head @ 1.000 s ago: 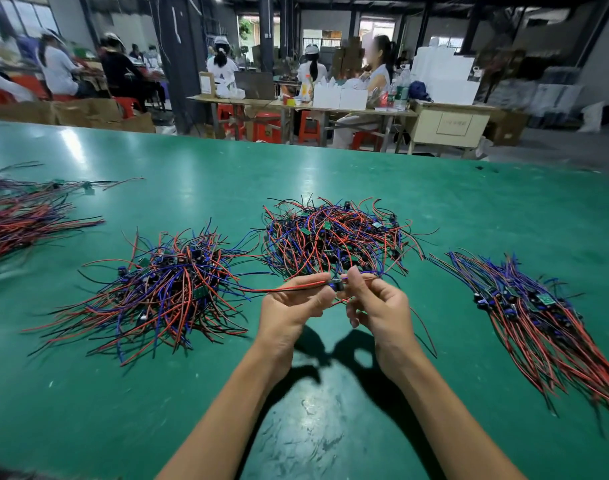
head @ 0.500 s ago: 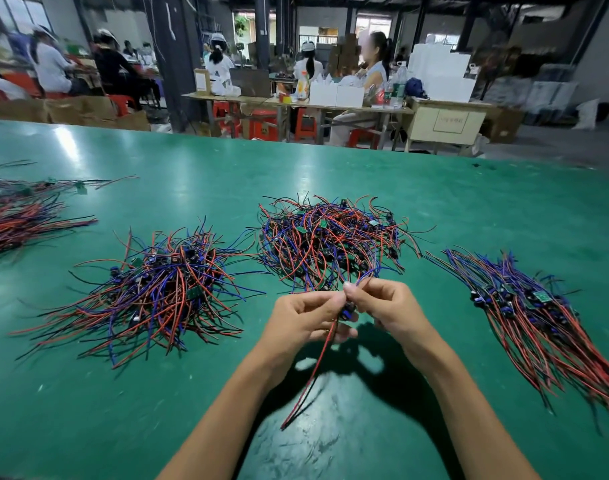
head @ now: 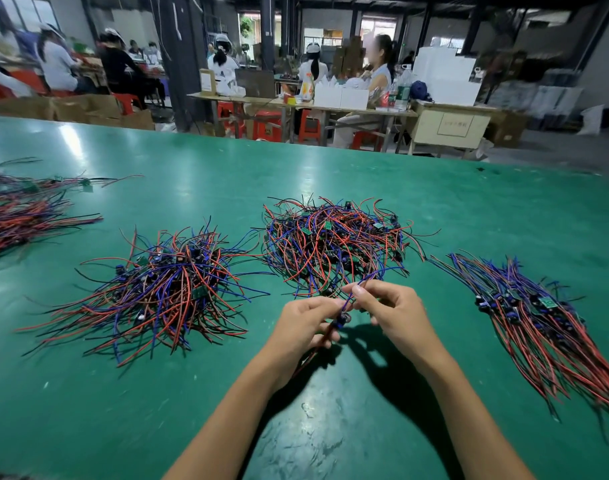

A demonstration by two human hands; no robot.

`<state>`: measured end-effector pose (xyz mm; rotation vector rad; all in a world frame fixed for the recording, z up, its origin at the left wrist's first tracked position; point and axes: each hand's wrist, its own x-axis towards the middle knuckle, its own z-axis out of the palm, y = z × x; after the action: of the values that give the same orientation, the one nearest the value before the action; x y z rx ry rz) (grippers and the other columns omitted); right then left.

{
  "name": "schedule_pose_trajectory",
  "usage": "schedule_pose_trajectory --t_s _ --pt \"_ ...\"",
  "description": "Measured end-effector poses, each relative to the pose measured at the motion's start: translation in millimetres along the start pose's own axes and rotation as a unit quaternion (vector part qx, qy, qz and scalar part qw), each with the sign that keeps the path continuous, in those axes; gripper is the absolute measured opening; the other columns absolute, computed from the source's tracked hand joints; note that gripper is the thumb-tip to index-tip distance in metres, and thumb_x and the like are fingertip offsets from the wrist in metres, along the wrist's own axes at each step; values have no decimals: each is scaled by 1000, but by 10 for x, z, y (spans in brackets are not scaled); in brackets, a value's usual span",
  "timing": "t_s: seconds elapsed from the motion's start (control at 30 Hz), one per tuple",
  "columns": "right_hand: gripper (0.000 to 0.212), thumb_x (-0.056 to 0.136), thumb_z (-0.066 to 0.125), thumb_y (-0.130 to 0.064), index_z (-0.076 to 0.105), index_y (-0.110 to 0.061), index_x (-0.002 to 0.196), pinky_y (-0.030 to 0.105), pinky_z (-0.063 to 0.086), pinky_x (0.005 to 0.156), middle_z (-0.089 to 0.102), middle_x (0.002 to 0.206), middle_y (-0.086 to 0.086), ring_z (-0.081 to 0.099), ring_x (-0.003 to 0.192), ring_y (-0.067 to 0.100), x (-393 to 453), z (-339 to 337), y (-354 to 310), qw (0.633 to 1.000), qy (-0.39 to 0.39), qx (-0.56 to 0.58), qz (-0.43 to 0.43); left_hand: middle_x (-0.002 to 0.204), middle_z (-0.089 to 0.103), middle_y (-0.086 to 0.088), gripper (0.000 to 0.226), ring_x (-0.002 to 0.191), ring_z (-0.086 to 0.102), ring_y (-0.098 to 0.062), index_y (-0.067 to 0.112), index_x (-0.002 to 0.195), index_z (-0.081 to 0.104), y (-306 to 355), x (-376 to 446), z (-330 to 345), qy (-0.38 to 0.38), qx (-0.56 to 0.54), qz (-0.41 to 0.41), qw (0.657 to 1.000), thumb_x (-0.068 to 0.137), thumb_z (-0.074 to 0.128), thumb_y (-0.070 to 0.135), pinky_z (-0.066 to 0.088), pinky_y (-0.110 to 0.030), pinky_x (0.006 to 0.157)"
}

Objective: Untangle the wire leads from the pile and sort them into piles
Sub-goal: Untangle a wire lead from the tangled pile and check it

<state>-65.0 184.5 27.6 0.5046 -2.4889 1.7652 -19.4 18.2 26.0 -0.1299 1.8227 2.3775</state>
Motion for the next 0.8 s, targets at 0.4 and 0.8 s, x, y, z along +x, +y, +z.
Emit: schedule_pose_trajectory --t_s 0.4,0.8 --pt "17 100 62 -33 79 -35 101 16 40 49 78 87 -3 52 60 6 -36 32 -76 992 -21 107 58 76 71 -5 11 53 58 -14 9 98 76 -27 5 -19 41 10 39 998 96 67 14 51 -21 54" --pt "40 68 75 -57 83 -28 94 15 42 51 78 87 1 54 59 7 -99 117 -215 966 33 210 145 73 66 -6 16 51 57 -13 -1 100 72 -33 4 33 76 34 86 993 95 67 14 48 -22 51"
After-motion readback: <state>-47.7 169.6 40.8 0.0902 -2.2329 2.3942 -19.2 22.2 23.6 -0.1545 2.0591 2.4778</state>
